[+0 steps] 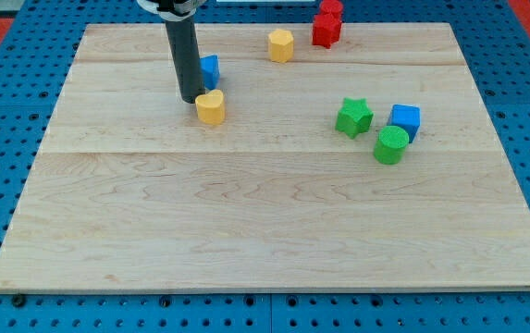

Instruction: Push the yellow blocks diagonal to each other

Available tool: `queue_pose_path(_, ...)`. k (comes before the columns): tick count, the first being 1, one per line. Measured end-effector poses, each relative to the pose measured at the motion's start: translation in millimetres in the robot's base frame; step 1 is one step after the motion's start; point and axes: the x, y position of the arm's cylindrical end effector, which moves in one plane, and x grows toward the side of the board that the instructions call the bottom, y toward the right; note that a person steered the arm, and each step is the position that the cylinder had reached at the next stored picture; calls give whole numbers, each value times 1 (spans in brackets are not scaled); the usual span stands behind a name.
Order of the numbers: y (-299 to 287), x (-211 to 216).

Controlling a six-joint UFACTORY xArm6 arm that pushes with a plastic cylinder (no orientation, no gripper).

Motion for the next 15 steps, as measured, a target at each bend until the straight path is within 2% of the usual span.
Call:
queue_pose_path(1,64,-7)
queue_pose_path(2,103,5)
queue_pose_path(3,75,28)
queue_pose_path(4,40,25)
queue_pose_path(5,59,17)
queue_pose_path(6,163,-45)
queue_pose_path(7,188,-94)
queue_pose_path(9,68,-112)
queue_pose_path(10,122,-125)
queue_pose_path(11,89,-140)
queue_pose_path(14,39,-129)
queue_pose_path(15,124,-100)
